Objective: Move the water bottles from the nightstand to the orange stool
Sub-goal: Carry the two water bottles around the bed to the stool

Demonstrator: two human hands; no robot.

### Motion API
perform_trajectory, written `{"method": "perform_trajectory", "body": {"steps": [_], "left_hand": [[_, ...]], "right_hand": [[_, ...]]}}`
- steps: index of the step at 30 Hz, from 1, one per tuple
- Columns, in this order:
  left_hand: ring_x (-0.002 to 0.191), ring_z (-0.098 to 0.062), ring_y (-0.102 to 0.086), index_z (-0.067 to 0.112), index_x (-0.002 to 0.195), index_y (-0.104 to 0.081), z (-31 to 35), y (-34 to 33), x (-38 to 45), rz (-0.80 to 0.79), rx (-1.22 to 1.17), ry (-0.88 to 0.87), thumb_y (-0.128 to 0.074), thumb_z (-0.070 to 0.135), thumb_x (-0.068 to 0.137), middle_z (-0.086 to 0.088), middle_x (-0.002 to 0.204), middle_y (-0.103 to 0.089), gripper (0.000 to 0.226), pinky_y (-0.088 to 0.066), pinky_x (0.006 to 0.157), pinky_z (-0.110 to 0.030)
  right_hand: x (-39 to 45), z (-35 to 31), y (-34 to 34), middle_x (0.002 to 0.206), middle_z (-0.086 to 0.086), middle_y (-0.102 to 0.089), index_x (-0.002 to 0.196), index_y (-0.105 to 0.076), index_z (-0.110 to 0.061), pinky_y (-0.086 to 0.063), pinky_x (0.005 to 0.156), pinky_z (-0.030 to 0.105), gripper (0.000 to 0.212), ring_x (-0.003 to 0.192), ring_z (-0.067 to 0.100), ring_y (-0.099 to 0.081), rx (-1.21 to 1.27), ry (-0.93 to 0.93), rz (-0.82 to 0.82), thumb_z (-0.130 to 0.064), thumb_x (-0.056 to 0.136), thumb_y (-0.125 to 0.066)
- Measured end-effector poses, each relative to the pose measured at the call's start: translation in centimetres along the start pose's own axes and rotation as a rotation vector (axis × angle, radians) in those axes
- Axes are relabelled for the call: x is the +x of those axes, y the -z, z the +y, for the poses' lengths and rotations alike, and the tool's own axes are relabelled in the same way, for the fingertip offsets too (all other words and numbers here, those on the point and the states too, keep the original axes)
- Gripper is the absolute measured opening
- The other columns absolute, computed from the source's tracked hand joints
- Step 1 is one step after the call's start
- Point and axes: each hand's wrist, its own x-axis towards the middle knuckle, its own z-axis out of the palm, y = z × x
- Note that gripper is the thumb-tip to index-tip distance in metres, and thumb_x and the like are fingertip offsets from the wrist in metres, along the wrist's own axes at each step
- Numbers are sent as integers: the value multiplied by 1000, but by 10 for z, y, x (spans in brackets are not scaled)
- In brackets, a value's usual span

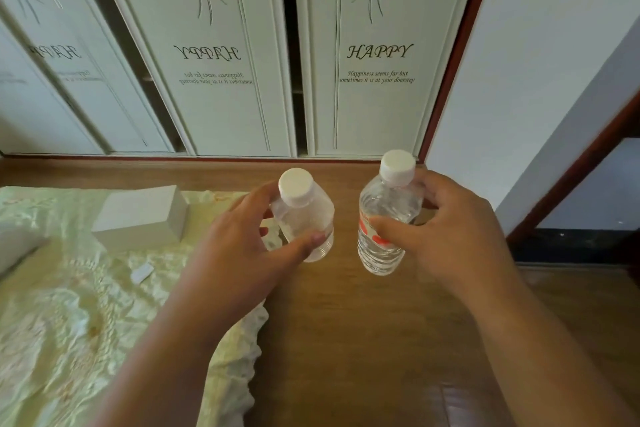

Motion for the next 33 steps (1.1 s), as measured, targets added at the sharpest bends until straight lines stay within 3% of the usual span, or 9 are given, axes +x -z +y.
{"method": "perform_trajectory", "body": {"steps": [5,9,17,22,30,33], "left_hand": [[102,-3,-59,45,140,-41,18,-29,28,9,-16,25,-63,78,62,22,130,-54,88,-46,81,-25],[105,-3,-57,44,140,-41,23,-47,57,-36,-16,19,-65,75,65,23,130,-54,85,-46,83,-23],[94,4,-54,48,140,-36,13,-71,137,-105,-53,4,-64,75,64,30,123,-47,85,-39,72,-11],[102,-2,-57,46,139,-37,-8,-69,213,-163,-78,-52,-65,75,64,23,134,-52,85,-44,76,-19],[106,-3,-57,47,139,-37,-42,-36,323,-196,-92,-123,-68,71,68,23,133,-53,82,-44,82,-22],[106,-3,-56,43,140,-39,-61,-32,348,-189,-101,-121,-70,68,69,22,132,-54,81,-44,83,-22]], "right_hand": [[35,27,17,114,-28,-59,133,-53,-44,-45,77,20,72,96,1,-61,16,12,-26,-59,68,-81],[59,43,21,111,-30,-56,131,-53,-44,-44,76,19,71,96,1,-62,13,-1,-33,-60,68,-79],[117,68,3,109,-31,-56,130,-51,-46,-46,76,17,70,96,0,-60,-14,-87,-11,-60,68,-79],[169,60,-14,97,-43,-50,118,-49,-51,-37,67,9,60,87,-12,-56,7,-145,25,-57,68,-81],[254,25,-61,91,-46,-49,110,-48,-53,-36,64,6,53,83,-12,-58,23,-191,111,-58,67,-79],[273,22,-81,92,-44,-55,110,-50,-53,-37,67,8,53,88,-11,-60,44,-211,74,-55,67,-81]]}}
